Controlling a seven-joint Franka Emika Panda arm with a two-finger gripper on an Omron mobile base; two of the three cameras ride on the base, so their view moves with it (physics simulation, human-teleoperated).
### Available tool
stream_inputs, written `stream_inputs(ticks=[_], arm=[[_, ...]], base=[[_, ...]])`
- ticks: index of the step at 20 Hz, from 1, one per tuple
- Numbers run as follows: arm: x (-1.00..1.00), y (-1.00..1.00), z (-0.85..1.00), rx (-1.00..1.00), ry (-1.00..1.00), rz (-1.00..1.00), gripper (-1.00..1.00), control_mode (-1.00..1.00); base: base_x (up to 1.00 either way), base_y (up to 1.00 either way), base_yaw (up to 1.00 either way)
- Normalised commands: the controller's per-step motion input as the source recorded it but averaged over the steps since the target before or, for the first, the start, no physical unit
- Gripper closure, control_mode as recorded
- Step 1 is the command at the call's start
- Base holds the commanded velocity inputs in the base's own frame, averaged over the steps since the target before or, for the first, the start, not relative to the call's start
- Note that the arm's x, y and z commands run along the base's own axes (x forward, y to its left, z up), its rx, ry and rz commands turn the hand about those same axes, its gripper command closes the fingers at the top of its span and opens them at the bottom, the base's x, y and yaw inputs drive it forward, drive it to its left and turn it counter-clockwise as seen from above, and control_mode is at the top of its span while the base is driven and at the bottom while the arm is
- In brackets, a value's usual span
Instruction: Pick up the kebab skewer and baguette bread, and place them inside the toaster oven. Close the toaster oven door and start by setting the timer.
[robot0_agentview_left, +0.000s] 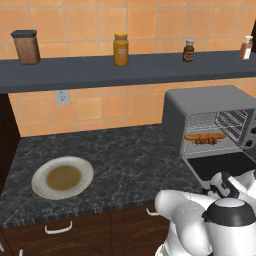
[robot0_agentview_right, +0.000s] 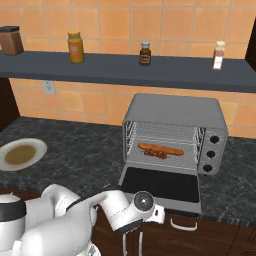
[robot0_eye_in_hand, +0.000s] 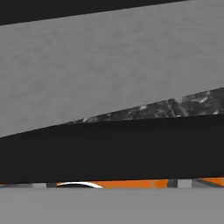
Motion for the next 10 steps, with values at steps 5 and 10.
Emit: stream_inputs(ticks=[5,10], arm=[[0.75,0.04,0.09,0.0,-0.09,-0.08,-1.0,-1.0],[0.75,0.01,0.28,0.0,0.0,-0.1,-1.0,-1.0]], base=[[0.0,0.0,0.0],[0.0,0.0,0.0]])
